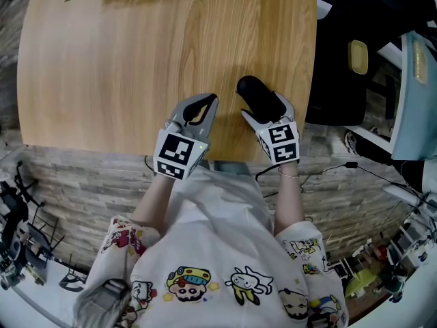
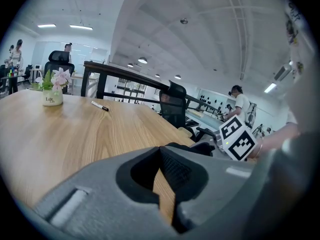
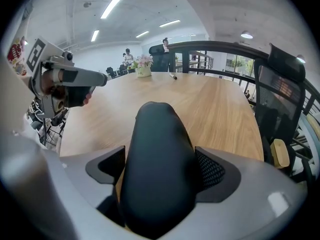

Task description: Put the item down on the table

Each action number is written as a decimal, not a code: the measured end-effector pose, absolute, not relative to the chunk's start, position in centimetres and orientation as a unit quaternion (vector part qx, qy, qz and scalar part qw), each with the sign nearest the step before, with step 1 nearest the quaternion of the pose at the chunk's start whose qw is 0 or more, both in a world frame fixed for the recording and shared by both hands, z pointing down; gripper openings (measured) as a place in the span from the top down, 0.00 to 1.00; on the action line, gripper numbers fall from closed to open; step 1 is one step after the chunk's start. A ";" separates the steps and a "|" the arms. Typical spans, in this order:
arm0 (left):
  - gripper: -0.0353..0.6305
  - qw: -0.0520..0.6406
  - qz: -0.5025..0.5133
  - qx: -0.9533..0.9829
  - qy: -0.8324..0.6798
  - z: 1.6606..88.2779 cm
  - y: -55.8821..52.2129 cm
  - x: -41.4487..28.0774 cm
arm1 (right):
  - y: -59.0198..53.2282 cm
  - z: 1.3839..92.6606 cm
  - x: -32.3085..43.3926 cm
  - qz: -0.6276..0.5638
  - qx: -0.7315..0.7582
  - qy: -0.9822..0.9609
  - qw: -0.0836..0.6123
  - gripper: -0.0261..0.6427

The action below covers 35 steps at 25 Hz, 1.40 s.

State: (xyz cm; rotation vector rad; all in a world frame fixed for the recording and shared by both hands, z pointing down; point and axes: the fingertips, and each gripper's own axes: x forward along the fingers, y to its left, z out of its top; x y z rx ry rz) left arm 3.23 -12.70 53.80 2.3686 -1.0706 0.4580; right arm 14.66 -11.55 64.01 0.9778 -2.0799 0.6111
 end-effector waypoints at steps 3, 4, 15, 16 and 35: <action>0.95 0.244 0.171 0.871 -0.391 53.8 -13.0 3.3 | -11.8 64.0 14.8 0.240 0.384 -0.812 0.369 0.29; 0.95 0.242 0.174 0.872 -0.389 53.8 -13.1 3.4 | -11.9 63.9 14.9 0.240 0.386 -0.812 0.367 0.28; 0.95 0.220 0.170 0.877 -0.391 51.4 -13.4 3.8 | -12.5 61.5 14.9 0.223 0.397 -0.823 0.341 0.27; 0.95 0.217 0.168 0.877 -0.394 51.2 -13.5 3.7 | -12.6 61.1 15.0 0.220 0.397 -0.824 0.339 0.27; 0.95 0.162 0.121 0.877 -0.435 44.1 -13.7 2.1 | -13.1 50.8 17.1 0.167 0.448 -0.840 0.256 0.34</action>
